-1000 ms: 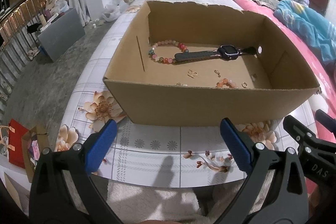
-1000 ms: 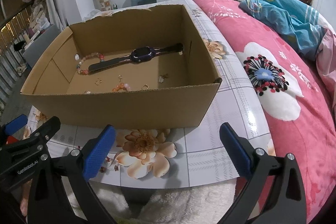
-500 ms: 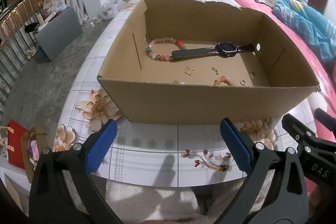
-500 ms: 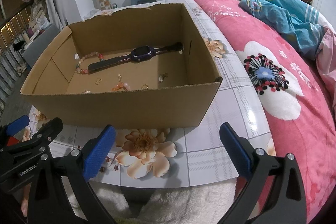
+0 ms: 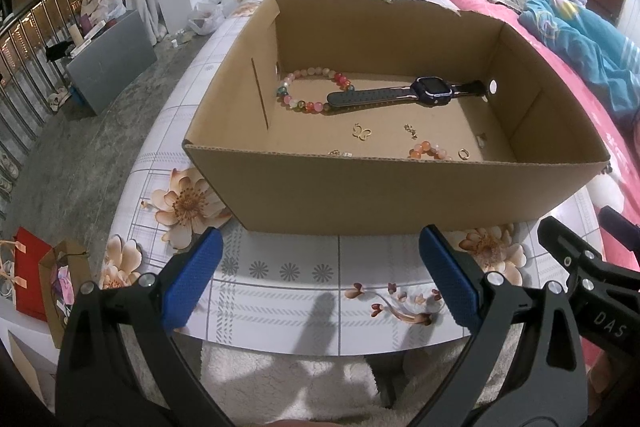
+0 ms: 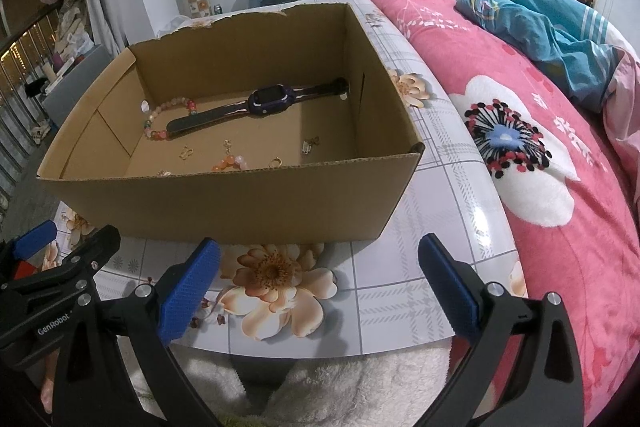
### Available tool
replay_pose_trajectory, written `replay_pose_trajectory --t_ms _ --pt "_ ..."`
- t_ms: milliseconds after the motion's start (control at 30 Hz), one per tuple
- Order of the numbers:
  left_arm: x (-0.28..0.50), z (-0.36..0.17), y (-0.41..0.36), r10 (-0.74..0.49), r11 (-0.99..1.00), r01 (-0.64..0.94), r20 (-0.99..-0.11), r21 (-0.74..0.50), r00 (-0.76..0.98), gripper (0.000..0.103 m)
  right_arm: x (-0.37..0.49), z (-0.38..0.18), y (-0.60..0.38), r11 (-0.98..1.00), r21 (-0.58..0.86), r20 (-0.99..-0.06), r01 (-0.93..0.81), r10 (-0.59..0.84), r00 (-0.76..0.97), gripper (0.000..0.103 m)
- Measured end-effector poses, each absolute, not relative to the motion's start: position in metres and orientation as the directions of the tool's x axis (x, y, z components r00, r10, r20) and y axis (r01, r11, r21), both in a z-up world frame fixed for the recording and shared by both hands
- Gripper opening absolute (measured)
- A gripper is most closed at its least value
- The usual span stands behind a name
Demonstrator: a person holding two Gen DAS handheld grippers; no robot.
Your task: Organize jewelry
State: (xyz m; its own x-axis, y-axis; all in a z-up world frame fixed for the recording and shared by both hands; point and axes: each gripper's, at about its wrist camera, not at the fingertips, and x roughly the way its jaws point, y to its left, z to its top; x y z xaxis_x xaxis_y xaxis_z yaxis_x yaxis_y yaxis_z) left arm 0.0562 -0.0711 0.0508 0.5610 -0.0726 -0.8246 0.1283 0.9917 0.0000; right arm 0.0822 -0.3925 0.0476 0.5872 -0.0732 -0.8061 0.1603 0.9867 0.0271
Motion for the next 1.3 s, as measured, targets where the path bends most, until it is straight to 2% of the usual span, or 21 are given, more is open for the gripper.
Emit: replay_pose_trajectory --t_ms 1300 --pt "0.0549 0.0479 -0.0696 -0.074 0.993 0.121 -0.832 -0.008 0.550 0.095 0.0805 0.0465 -0.3950 0.984 0.032 -0.810 0.173 -0.076 0.582 0.097"
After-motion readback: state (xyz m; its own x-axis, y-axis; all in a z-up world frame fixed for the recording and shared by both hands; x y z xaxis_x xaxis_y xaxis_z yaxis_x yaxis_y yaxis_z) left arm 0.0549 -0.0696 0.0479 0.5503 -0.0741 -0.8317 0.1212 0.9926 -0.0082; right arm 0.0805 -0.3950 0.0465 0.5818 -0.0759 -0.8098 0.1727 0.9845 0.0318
